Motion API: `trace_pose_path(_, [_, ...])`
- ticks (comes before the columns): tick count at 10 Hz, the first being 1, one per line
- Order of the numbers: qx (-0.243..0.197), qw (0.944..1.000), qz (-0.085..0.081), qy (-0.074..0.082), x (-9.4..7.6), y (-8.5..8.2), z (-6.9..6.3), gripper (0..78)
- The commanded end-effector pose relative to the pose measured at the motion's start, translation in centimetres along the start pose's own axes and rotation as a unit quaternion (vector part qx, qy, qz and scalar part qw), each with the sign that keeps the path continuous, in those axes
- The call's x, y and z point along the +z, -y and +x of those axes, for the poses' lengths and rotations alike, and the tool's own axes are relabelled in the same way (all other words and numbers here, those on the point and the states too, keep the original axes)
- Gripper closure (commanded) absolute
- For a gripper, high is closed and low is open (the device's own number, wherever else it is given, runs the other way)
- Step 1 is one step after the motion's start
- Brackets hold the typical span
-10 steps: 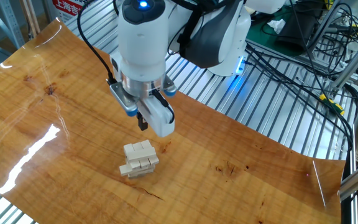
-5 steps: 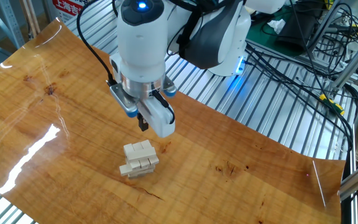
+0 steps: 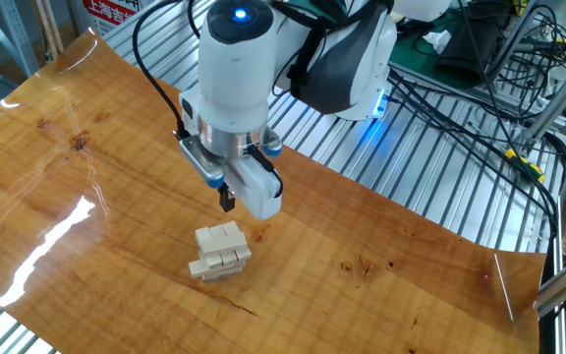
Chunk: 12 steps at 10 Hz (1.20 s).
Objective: Play Jenga
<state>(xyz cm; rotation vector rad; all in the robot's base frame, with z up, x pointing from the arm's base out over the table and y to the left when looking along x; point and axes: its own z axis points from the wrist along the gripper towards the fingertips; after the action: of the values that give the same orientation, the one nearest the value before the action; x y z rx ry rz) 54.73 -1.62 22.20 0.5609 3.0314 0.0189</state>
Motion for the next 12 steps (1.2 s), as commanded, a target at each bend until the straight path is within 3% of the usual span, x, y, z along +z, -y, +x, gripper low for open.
trace_pose_path(1, [-0.022,0.9997,-0.002,-0.011,-0.29,-0.31,0.08,77.6])
trace_pose_path(2, [-0.022,0.9995,0.001,-0.021,-0.29,-0.31,0.08,77.6])
trace_pose_path(5, [-0.047,0.9986,0.004,-0.024,-0.29,-0.31,0.08,77.6])
trace_pose_path(6, [-0.054,0.9979,0.004,-0.035,-0.29,-0.31,0.08,77.6])
trace_pose_path(8, [-0.057,0.9974,0.006,-0.042,-0.29,-0.31,0.08,77.6])
trace_pose_path(9, [-0.055,0.997,0.005,-0.054,-0.29,-0.31,0.08,77.6])
trace_pose_path(12, [-0.03,0.9979,0.008,-0.057,0.02,-0.55,-0.11,77.6])
